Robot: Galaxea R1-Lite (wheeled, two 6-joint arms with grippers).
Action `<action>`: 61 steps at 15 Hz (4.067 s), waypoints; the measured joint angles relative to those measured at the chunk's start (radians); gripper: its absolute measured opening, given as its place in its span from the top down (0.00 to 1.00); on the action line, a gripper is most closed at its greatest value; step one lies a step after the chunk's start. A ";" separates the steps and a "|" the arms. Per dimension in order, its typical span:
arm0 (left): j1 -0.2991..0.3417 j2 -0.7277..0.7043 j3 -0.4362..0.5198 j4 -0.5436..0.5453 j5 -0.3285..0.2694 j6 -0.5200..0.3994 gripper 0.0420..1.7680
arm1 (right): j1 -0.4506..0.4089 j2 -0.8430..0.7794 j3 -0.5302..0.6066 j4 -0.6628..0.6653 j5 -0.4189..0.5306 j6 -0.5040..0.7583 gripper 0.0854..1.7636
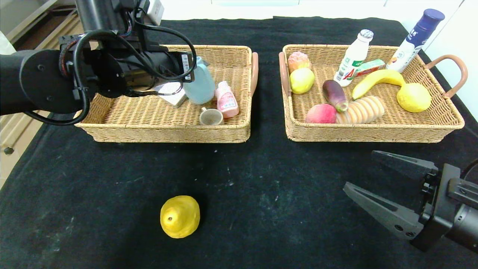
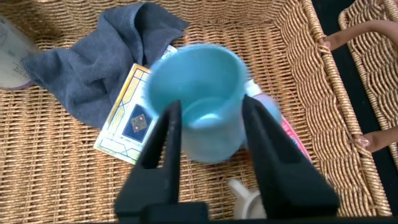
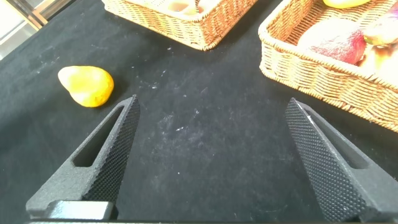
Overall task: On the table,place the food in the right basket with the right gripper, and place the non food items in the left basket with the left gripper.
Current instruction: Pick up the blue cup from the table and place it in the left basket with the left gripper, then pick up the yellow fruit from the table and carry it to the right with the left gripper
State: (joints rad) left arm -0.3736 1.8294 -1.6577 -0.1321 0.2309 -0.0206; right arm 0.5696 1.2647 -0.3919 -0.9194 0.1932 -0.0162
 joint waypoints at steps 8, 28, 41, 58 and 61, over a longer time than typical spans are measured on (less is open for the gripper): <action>-0.006 -0.041 0.051 0.018 0.005 0.000 0.22 | 0.000 -0.002 0.001 0.000 0.000 0.000 0.03; -0.236 -0.433 0.410 0.413 0.061 -0.013 0.05 | -0.001 0.009 0.007 0.001 0.000 -0.003 0.03; -0.279 -0.476 0.613 0.424 0.056 -0.050 0.04 | 0.001 0.016 0.010 0.001 -0.001 -0.005 0.03; -0.317 -0.383 0.731 0.408 0.065 -0.075 0.03 | 0.001 0.005 0.009 0.000 0.000 -0.006 0.03; -0.317 -0.362 0.727 0.407 0.066 -0.086 0.03 | 0.000 0.004 0.007 0.000 0.000 -0.007 0.03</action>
State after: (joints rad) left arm -0.6902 1.4672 -0.9309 0.2747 0.2972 -0.1062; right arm 0.5696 1.2685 -0.3847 -0.9194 0.1928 -0.0230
